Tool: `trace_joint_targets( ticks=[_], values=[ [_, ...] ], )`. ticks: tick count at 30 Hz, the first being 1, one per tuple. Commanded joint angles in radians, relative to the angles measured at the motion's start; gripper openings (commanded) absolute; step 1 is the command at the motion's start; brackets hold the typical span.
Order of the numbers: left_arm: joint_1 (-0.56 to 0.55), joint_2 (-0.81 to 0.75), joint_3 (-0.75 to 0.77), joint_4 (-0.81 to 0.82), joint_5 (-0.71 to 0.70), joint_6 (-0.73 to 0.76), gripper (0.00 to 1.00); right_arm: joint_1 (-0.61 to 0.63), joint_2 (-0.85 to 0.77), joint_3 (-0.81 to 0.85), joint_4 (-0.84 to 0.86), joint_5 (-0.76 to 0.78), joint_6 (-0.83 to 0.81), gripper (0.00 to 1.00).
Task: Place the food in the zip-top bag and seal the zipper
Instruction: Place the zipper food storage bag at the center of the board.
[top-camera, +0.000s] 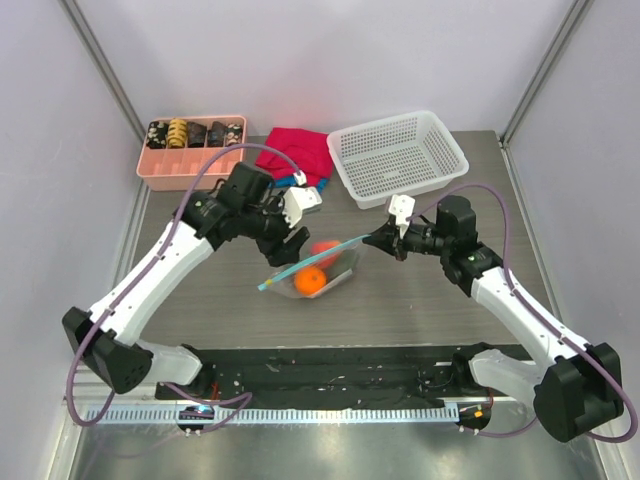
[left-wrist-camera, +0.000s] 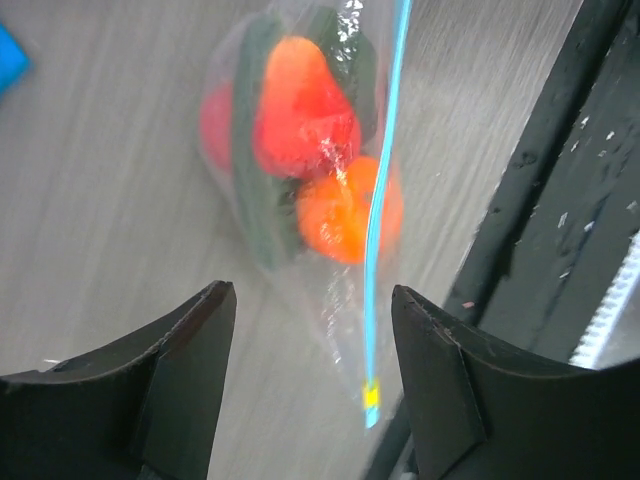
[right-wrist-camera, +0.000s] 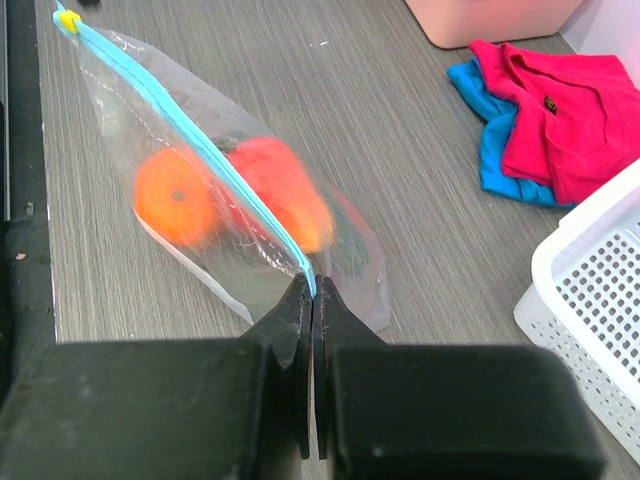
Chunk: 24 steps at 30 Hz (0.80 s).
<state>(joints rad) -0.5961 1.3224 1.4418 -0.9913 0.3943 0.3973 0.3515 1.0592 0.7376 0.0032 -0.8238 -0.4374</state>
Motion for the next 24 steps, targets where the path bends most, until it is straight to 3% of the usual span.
trace_joint_targets(
  ticks=[1,4,7,11,15,16,18,20,22,23,24],
  values=[
    [-0.036,0.032,0.019,0.062,-0.031,-0.182,0.67,0.012,0.005,0.062,0.103,-0.021,0.035,0.01],
    [-0.079,0.046,-0.015,0.143,-0.095,-0.236,0.66,0.021,0.012,0.062,0.119,-0.021,0.037,0.01],
    [-0.119,0.092,-0.006,0.174,-0.143,-0.262,0.57,0.027,0.019,0.06,0.132,-0.026,0.035,0.01],
    [-0.169,0.149,0.008,0.175,-0.175,-0.284,0.52,0.041,0.03,0.066,0.149,-0.026,0.04,0.01],
    [-0.182,0.204,0.041,0.119,-0.163,-0.31,0.39,0.052,0.039,0.075,0.161,-0.021,0.039,0.01],
    [-0.18,0.213,0.051,0.102,-0.154,-0.317,0.24,0.055,0.041,0.08,0.161,-0.02,0.042,0.01],
    [-0.18,0.224,0.063,0.048,-0.14,-0.359,0.04,0.06,0.044,0.088,0.161,-0.014,0.043,0.01],
    [-0.166,0.181,0.043,0.058,-0.111,-0.447,0.0,0.067,0.044,0.091,0.162,0.003,0.055,0.01],
    [-0.143,0.123,-0.039,0.104,-0.012,-0.52,0.0,0.072,0.042,0.095,0.169,0.037,0.096,0.15],
    [-0.11,0.073,-0.072,0.146,0.02,-0.572,0.0,0.07,0.045,0.1,0.166,0.052,0.117,0.4],
    [-0.093,0.051,-0.122,0.158,0.035,-0.604,0.0,0.072,0.045,0.115,0.149,0.078,0.138,0.52]
  ],
)
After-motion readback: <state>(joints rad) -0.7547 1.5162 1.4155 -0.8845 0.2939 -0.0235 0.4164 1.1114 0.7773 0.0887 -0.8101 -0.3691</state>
